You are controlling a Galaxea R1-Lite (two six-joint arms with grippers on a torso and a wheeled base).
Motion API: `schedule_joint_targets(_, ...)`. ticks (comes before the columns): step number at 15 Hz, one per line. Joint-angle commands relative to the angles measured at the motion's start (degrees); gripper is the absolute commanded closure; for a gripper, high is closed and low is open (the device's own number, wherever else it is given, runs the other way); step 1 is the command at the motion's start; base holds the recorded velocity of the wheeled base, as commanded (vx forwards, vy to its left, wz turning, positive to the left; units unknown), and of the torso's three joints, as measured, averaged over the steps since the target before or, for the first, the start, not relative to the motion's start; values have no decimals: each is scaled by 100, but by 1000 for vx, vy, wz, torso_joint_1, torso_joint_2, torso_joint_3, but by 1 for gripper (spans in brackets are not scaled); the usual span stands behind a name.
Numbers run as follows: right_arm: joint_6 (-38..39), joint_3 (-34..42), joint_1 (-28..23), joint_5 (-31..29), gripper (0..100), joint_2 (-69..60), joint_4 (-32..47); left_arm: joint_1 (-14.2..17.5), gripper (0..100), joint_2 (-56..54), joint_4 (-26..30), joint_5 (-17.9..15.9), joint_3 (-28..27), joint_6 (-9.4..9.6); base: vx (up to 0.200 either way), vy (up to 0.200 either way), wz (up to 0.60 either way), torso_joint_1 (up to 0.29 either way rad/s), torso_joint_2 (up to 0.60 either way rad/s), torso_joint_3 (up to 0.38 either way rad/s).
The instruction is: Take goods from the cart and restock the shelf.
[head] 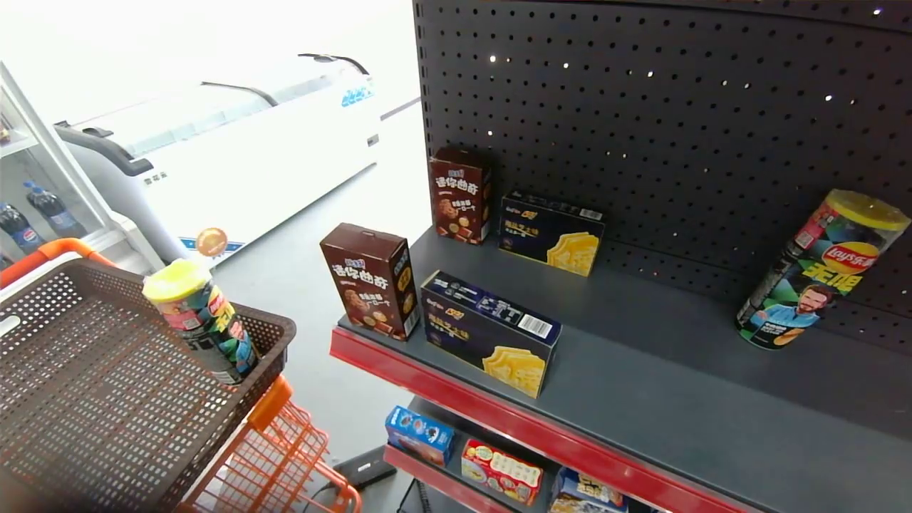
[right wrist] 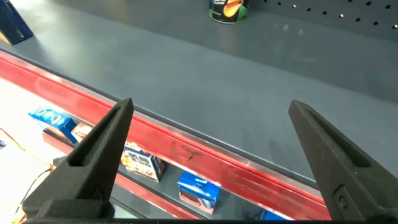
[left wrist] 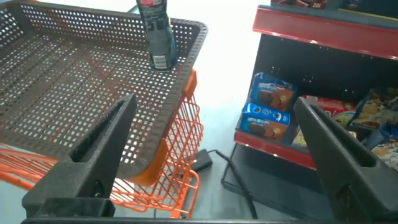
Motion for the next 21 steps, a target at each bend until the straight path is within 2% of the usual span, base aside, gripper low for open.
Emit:
schedule_joint_targets(1,-1,1,4,2,0,6,-4,2,0,7,43,32,-244,58,0,0,0,0,0,0)
schedule_joint_targets(2,-1,1,4,2,0,6,-4,-6,0,226,175,102,-815,260,0,0,0,0,0,0)
schedule_joint_targets(3,-1,1,4,2,0,6,5,29,0,1202,641,568,-1641,331,0,0,0,0,0,0)
schedule_joint_targets(4,-1,1,4,2,0,6,5,-33,0,1844,711,893,-2046,339,0,0,0,0,0,0)
schedule_joint_targets(6,-1,1,4,2,0,6,5,38,0,3136,562,1060,-2441,313,0,0,0,0,0,0)
schedule_joint_targets(7,-1,1,4,2,0,6,-4,64,0,3373,492,1069,-2503,313,0,0,0,0,0,0)
schedule_joint_targets(8,-1,1,4,2,0,6,-4,178,0,4102,193,1077,-2582,296,0,0,0,0,0,0)
schedule_joint_targets(10,-1,1,4,2,0,6,5,249,0,4612,-27,1104,-2573,234,0,0,0,0,0,0)
schedule_joint_targets(11,-1,1,4,2,0,6,5,996,0,5526,-537,1051,-2599,85,0,0,0,0,0,0)
schedule_joint_targets(12,-1,1,4,2,0,6,5,1268,0,6062,-1169,1016,-2503,49,0,0,0,0,0,0)
schedule_joint_targets(13,-1,1,4,2,0,6,-4,1294,0,6713,-1776,937,-2388,49,0,0,0,0,0,0)
schedule_joint_targets(15,-1,1,4,2,0,6,-4,1294,0,7530,-3085,954,-1879,190,0,0,0,0,0,0)
schedule_joint_targets(17,-1,1,4,2,0,6,-4,1268,0,8418,-4676,902,-1457,164,0,0,0,0,0,0)
schedule_joint_targets(20,-1,1,4,2,0,6,-4,1092,0,9921,-7207,866,-1263,137,0,0,0,0,0,0)
schedule_joint_targets(21,-1,1,4,2,0,6,5,1066,0,10351,-7911,550,-1281,67,0,0,0,0,0,0)
